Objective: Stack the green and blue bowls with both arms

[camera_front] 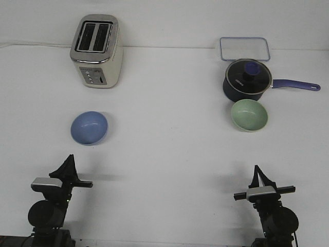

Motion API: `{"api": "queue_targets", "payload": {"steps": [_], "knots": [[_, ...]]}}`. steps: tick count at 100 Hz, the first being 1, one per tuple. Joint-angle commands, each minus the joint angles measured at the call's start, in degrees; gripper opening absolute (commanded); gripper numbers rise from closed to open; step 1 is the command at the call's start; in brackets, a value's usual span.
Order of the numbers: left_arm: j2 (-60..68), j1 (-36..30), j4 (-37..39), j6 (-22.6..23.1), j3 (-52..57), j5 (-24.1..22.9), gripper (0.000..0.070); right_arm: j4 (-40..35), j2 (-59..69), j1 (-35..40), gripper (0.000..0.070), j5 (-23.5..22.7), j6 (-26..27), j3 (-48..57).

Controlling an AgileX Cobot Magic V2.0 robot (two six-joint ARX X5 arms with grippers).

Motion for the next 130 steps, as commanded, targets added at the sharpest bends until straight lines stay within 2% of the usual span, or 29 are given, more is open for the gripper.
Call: {"api": "queue_targets", "payload": {"steps": [1, 86, 98, 116, 130], "knots": [[-0.04, 0.04, 0.7, -0.37, -1.09, 0.04, 0.0014, 0.59, 0.0, 0.07, 0.0, -0.07, -0.24, -0.11], [-0.04, 0.04, 0.72, -0.37, -1.09, 0.04, 0.0014, 0.98, 0.0, 0.07, 0.0, -0.2, 0.85, -0.11], [-0.04, 0.04, 0.7, -0.39, -1.09, 0.04, 0.0014, 1.81, 0.0, 0.09, 0.0, -0.68, 10.1, -0.11], [-0.04, 0.04, 0.7, -0.37, -1.09, 0.04, 0.0014, 3.26, 0.0, 0.09, 0.0, 0.0, 30.34, -0.07], [-0.04, 0.04, 0.72, -0.37, -1.09, 0.04, 0.0014, 0.76, 0.11, 0.09, 0.0, -0.63, 32.52, 3.76]]}}
